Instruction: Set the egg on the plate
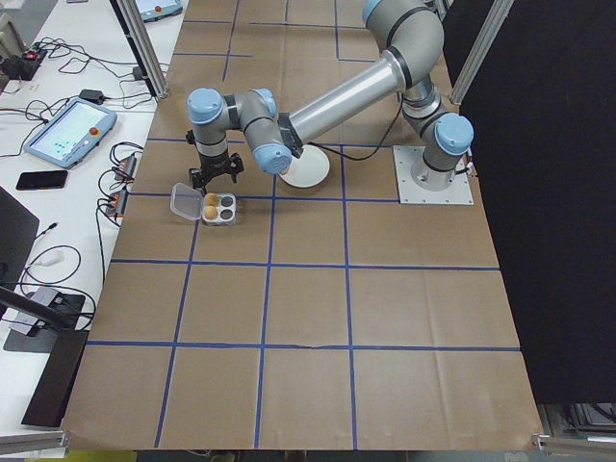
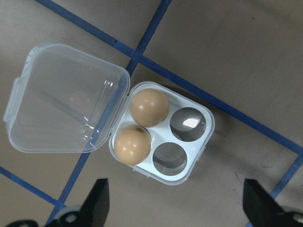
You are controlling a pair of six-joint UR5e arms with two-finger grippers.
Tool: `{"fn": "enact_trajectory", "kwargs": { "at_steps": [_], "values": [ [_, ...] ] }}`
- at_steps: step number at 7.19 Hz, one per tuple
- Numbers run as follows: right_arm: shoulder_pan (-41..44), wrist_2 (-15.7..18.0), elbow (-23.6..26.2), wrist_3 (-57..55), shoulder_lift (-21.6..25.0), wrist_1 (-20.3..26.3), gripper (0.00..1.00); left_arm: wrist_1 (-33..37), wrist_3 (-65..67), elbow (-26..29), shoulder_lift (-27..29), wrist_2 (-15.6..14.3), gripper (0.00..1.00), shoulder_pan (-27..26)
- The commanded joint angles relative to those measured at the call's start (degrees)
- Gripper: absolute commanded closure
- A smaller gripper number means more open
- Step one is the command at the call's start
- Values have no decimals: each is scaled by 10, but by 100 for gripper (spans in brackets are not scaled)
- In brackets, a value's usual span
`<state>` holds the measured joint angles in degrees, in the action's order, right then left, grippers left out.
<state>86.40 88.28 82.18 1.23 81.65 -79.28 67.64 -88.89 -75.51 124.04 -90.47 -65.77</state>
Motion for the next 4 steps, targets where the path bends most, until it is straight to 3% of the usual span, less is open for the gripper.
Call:
{"fn": "enact_trajectory", "kwargs": {
  "at_steps": [1, 4],
  "values": [
    [0, 1, 0, 0, 0, 0, 0, -3, -47, 7, 38, -18, 0, 1],
    [0, 0, 0, 0, 0, 0, 0, -57, -47, 4, 72, -17, 1, 6]
  ]
}}
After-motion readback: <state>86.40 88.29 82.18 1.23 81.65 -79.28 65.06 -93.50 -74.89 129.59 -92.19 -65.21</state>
